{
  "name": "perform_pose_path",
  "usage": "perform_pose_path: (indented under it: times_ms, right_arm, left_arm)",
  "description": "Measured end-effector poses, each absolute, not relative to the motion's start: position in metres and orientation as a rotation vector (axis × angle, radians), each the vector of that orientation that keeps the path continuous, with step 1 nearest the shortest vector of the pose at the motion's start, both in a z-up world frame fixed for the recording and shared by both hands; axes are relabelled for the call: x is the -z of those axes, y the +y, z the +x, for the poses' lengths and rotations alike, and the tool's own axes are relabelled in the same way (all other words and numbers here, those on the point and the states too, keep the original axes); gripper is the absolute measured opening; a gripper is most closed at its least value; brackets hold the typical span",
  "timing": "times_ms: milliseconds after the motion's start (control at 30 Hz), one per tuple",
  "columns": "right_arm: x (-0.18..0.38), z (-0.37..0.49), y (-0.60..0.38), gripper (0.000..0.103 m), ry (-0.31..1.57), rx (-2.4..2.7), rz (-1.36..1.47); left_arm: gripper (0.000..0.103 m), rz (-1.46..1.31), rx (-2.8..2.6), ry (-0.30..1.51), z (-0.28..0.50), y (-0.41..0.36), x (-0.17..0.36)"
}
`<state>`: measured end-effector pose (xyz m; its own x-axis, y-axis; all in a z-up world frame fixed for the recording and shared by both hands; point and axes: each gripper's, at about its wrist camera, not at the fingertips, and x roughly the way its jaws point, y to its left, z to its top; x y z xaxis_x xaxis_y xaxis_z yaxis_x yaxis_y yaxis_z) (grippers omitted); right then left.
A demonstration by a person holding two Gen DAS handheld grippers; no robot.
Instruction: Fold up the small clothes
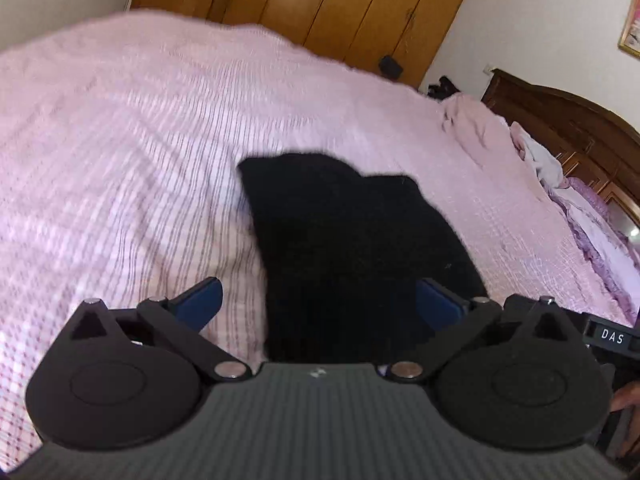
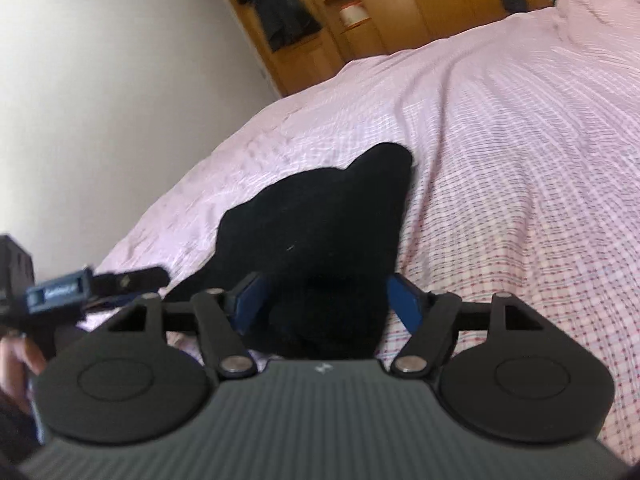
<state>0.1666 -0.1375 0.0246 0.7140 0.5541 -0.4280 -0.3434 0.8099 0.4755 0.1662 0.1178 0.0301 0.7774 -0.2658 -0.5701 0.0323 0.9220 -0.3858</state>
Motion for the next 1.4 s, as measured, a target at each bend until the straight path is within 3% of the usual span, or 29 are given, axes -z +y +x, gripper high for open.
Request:
perform_pose_path:
  times_ms: [167,267,400,900,1167,1400]
  right_arm:
    - [-0.006,0.178,-0.144,0.071,0.696,-0.554,0.533]
    - [0.014,0.186,-0.152,0.071,0.802,-0.538,0.682]
    - [0.023,0.186,-0.161,0.069,0.794,-0.557,0.764]
    - [0.046,0.253,-0.163,0.072,0.733,-0.613,0.975]
    - [0.046,0.25,-0.159,0.07,0.833,-0.678,0.991]
    - [0.048,0.223,-0.166,0.07,0.884,-0.753,1.016]
  left_arm:
    - [0.103,-0.632,0.227,0.773,0.182,0.149,0.006]
    - [0.1,-0.666,0.27,0.829,0.192,0.158,0.01]
    - [0.099,-0.65,0.314,0.904,0.2,0.158,0.007]
    - [0.099,-0.934,0.446,0.769,0.313,0.165,0.05]
    - [0.097,-0.842,0.506,0.866,0.277,0.149,0.046]
    - [0.097,-0.891,0.495,0.847,0.251,0.14,0.048]
